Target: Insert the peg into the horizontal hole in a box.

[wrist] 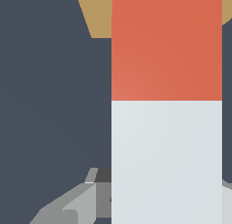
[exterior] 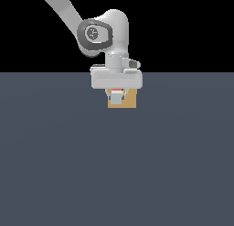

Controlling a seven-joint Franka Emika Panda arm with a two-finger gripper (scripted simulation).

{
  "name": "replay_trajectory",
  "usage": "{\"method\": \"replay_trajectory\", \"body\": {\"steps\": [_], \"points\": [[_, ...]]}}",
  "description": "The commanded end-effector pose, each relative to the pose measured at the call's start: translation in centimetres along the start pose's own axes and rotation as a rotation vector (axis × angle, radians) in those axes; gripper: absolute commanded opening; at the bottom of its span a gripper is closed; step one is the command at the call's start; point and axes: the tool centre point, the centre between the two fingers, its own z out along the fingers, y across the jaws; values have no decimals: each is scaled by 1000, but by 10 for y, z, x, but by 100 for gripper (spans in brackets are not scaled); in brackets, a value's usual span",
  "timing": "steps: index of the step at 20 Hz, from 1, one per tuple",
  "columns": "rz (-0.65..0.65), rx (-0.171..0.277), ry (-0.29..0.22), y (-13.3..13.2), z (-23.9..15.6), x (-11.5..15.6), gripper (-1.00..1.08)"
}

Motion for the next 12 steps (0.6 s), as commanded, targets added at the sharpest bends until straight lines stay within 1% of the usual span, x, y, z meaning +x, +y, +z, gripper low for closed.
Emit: {"method": "replay_trajectory", "body": {"steps": [1,8,12], "points": [[10,-3,1,4,-2,3,-100],[12,0,0,4,-1,4,-100],[12,-5,3,7,-5,5,-100]]}}
